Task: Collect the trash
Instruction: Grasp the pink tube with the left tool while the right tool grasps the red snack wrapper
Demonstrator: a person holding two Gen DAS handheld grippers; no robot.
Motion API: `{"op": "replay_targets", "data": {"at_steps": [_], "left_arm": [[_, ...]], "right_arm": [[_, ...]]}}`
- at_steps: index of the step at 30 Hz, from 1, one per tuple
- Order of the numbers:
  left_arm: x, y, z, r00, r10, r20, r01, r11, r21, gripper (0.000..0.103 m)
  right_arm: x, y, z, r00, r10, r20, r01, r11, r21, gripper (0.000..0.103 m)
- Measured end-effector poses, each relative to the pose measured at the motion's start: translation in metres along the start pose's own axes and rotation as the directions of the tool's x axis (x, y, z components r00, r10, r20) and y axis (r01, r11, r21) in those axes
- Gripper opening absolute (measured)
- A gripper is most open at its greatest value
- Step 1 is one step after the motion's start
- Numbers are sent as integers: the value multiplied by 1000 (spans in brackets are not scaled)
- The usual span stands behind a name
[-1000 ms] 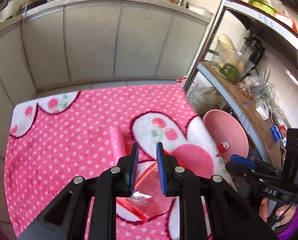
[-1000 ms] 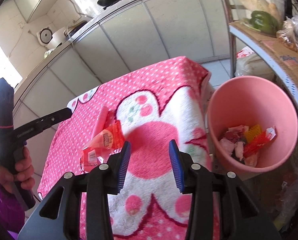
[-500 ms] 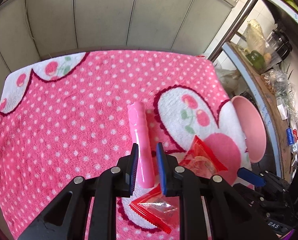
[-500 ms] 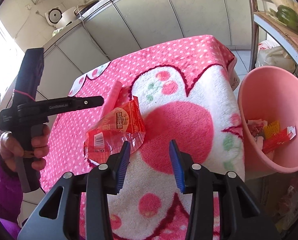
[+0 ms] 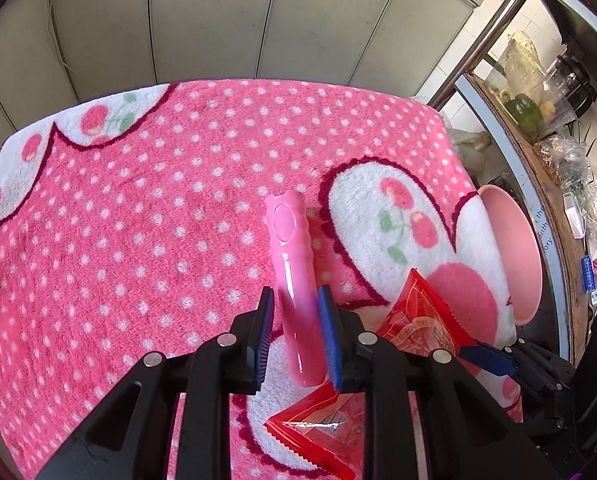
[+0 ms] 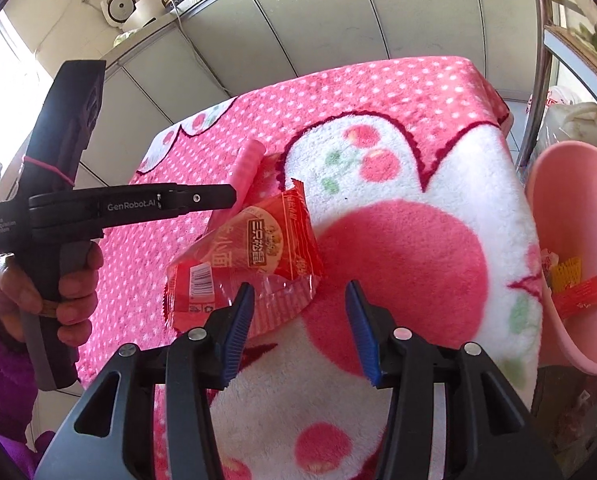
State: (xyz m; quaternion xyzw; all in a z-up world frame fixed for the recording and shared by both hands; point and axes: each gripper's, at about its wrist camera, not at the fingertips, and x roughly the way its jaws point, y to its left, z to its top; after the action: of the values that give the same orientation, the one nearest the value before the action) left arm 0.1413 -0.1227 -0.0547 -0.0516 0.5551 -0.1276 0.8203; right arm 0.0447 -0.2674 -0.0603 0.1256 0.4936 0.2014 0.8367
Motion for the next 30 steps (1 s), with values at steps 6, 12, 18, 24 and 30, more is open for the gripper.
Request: {"op": "replay_targets", "data": {"at_steps": [6, 12, 18, 24, 30], "left_arm": [[0, 3, -1, 1000, -18, 15, 18, 1000, -4, 21], [-6, 7, -3, 998, -21, 53, 21, 1000, -5, 19], [-24, 9, -5, 994, -24, 107, 24, 1000, 4, 18], [-44, 6, -9, 988, -33, 151, 32, 999, 12, 18], [-67, -1, -16, 979, -55, 195, 50, 998, 30, 18]], "right_arm": [[7, 2, 6, 1000, -12, 13, 12, 1000, -15, 47], [16, 1, 7, 1000, 4, 0, -4, 1000, -6, 21], [12, 4, 4, 1000, 25, 3, -25, 1000, -15, 3], [-6, 11, 0, 998, 39, 47, -38, 999, -27, 1], [-34, 13, -3, 993, 40, 113, -37, 999, -25, 1]]}}
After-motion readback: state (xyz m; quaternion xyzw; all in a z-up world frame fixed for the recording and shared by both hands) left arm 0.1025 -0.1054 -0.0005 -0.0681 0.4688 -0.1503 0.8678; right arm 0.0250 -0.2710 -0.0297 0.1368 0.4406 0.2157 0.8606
